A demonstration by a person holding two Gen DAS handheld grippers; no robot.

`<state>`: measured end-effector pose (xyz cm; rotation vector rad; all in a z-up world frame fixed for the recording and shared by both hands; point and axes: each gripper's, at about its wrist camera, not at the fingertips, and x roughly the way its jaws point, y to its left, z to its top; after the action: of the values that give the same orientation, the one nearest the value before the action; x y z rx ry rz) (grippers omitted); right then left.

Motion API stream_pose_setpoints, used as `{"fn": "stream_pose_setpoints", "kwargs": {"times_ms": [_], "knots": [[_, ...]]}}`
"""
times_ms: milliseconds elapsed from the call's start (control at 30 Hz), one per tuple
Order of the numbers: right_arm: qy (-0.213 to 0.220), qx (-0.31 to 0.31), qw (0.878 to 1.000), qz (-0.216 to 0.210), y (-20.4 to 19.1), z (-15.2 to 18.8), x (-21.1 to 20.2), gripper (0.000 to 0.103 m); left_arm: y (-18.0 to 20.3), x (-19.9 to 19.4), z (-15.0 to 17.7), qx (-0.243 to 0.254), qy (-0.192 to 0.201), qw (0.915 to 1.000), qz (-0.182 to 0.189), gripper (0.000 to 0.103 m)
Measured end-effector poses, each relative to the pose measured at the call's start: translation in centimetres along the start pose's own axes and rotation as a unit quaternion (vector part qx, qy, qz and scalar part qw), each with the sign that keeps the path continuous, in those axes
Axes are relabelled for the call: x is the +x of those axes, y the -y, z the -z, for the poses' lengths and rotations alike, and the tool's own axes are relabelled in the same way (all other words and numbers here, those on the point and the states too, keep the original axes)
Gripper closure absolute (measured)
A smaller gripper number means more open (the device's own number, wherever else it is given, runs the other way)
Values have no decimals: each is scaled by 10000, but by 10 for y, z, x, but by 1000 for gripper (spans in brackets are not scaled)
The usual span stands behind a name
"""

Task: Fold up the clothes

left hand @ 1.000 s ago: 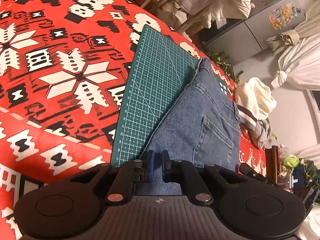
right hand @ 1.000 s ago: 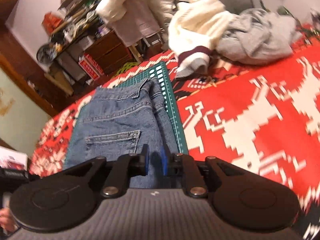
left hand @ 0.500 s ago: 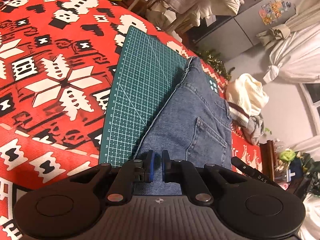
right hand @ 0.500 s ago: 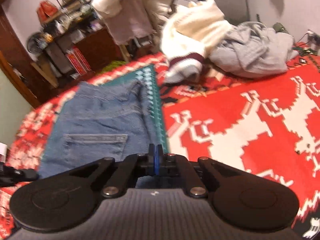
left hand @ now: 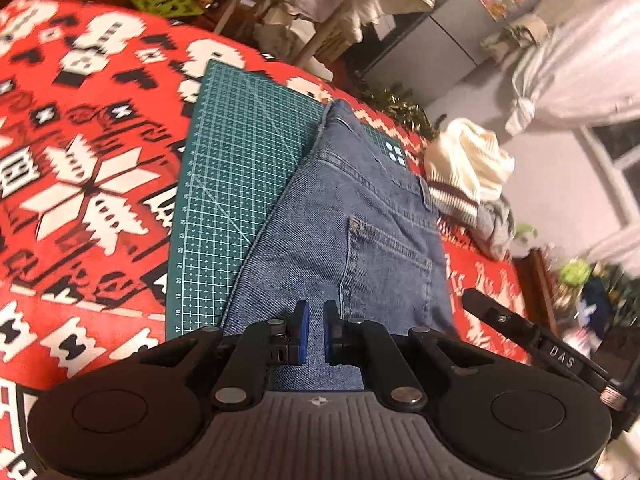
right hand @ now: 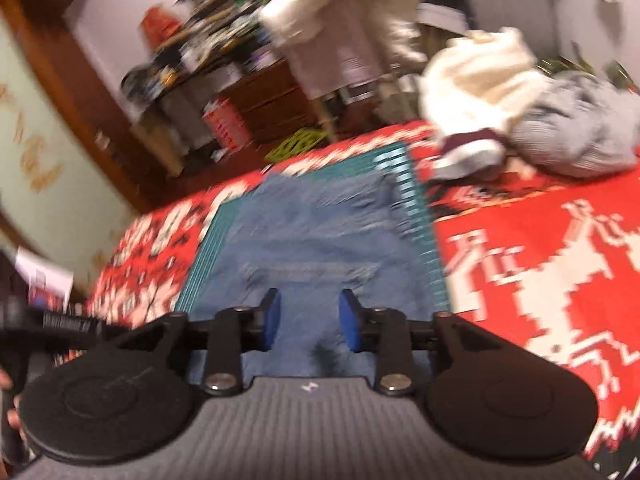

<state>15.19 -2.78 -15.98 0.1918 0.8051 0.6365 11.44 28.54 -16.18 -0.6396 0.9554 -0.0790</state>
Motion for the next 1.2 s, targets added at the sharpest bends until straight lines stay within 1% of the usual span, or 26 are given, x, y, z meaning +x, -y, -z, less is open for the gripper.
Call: {"fn": "stream_pose_setpoints", "kwargs": {"times_ms": [33, 67, 100, 133, 167, 200, 233, 300, 400, 533, 633, 733, 833, 933, 1033, 1067, 1100, 1200], "knots": [[-43, -190, 9998, 25, -9, 3, 3, 51, 5, 1, 2, 118, -11, 9999, -87, 95], [-85, -379, 9992, 51, -17, 6, 7, 42, 10, 2, 3, 263, 13, 9995, -176, 89], [-111, -570, 9983, 93, -26, 8, 10, 32, 16, 3, 5, 409, 38, 9988, -265, 79], [-83, -763, 9969, 186, -32, 12, 10, 26, 21, 4, 8, 558, 84, 9977, -370, 75], [-52, -961, 9950, 282, -39, 15, 11, 15, 28, 4, 12, 766, 158, 9957, -495, 70], [-11, -1173, 9924, 384, -44, 17, 12, 9, 35, 4, 15, 975, 233, 9930, -621, 67], [25, -1373, 9893, 483, -49, 20, 13, 7, 40, 5, 18, 1128, 290, 9908, -686, 65], [55, -1698, 9833, 650, -58, 25, 16, 1, 49, 6, 24, 1430, 404, 9856, -812, 54], [-64, -1986, 9765, 829, -65, 34, 23, 1, 51, 11, 28, 1554, 382, 9827, -929, 48], [-468, -2087, 9721, 959, -62, 43, 41, 1, 49, 20, 31, 1494, 263, 9808, -1228, 47], [-645, -2110, 9695, 1064, -61, 50, 49, 1, 49, 23, 32, 1516, 169, 9797, -1300, 44], [-648, -2042, 9704, 1112, -61, 51, 50, 0, 47, 24, 33, 1364, 131, 9820, -1303, 41], [-696, -1967, 9719, 1087, -58, 49, 49, 0, 44, 25, 30, 1128, 6, 9856, -1257, 38], [-848, -1951, 9705, 1135, -61, 45, 52, 0, 43, 26, 28, 985, -71, 9874, -1238, 31], [-1019, -1847, 9708, 1141, -61, 40, 55, 0, 42, 26, 29, 841, -127, 9896, -1158, 21], [-1061, -1815, 9710, 1135, -61, 39, 56, 0, 41, 27, 29, 792, -145, 9903, -1132, 14], [-1072, -1795, 9714, 1121, -61, 40, 56, 0, 41, 26, 29, 748, -149, 9912, -1078, 9], [-995, -1807, 9723, 1098, -59, 44, 54, 0, 38, 25, 31, 595, -138, 9935, -956, 3]]}}
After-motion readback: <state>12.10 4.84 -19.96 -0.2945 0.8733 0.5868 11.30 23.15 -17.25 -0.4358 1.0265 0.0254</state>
